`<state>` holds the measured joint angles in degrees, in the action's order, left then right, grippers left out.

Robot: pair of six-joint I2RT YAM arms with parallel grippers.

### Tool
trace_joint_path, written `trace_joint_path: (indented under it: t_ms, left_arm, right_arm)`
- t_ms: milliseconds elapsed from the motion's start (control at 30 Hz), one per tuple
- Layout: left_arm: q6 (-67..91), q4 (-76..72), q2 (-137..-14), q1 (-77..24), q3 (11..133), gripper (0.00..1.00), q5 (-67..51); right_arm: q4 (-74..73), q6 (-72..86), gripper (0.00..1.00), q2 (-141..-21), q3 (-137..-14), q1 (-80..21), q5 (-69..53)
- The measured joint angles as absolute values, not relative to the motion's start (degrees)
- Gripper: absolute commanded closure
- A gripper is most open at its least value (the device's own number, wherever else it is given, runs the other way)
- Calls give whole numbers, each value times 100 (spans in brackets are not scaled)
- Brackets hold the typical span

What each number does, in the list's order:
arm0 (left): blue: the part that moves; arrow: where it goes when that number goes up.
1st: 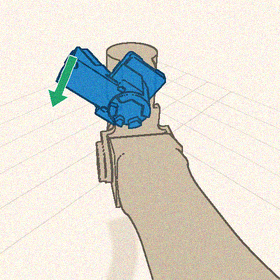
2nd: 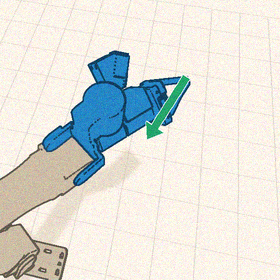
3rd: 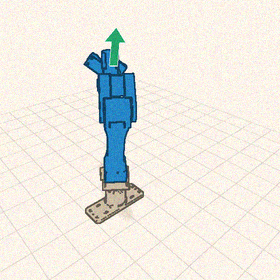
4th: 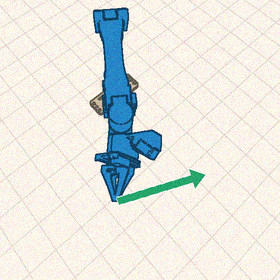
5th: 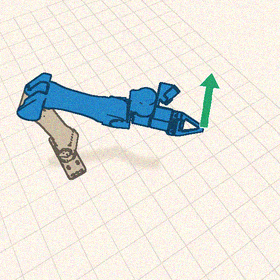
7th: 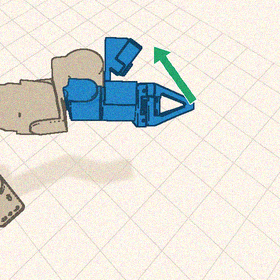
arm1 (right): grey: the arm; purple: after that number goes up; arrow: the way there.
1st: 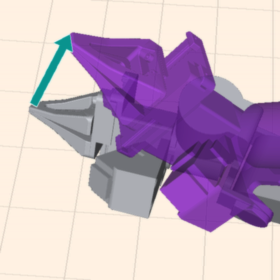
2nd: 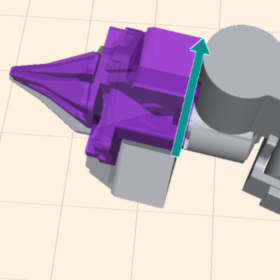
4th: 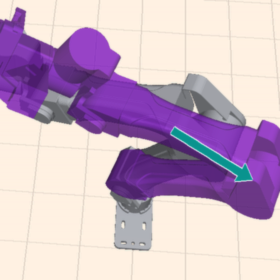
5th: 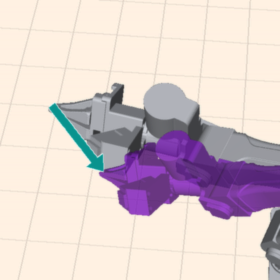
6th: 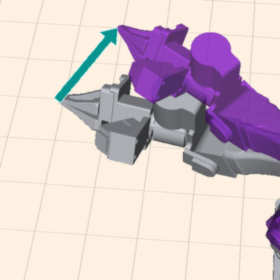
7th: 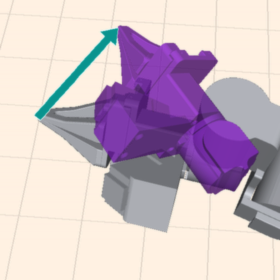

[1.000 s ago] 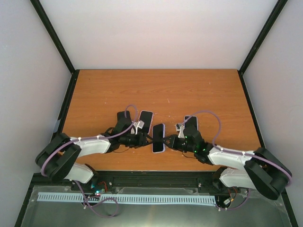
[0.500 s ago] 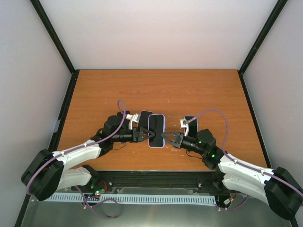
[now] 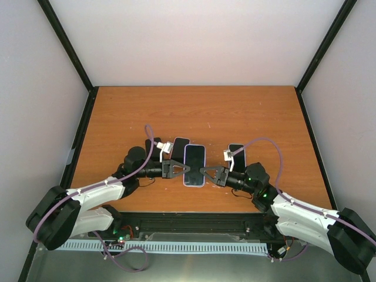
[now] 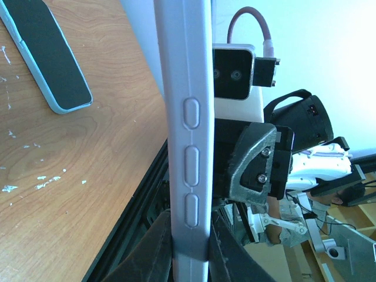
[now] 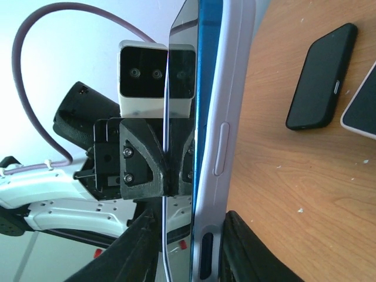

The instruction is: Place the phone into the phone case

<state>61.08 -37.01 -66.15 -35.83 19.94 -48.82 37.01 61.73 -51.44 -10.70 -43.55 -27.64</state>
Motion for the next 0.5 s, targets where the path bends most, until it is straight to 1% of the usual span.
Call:
trace_joint_path:
  t_ms: [167,333,400,500]
  left_arm:
    - [6108,-3826,-6615,-3583,1975,100,-4936]
    - [6106,-3951,-6615,-3583,1975,100,-4936]
    - [6104,-4012,-6615,-3583,1975,100,-4934]
    - [6086,-4038,-6615,-3583,1975,100,-4932]
  right_arm:
    - [3704,6149,62,-5009,-1041,-4353,-2853]
    - [3745,6163,62,-4978,-910,-4355,-3092]
    - [3795,6182,66,-5024,-834,-4355,-3183]
    - [3909,6213,80,-5170,-784,-4355,-3315]
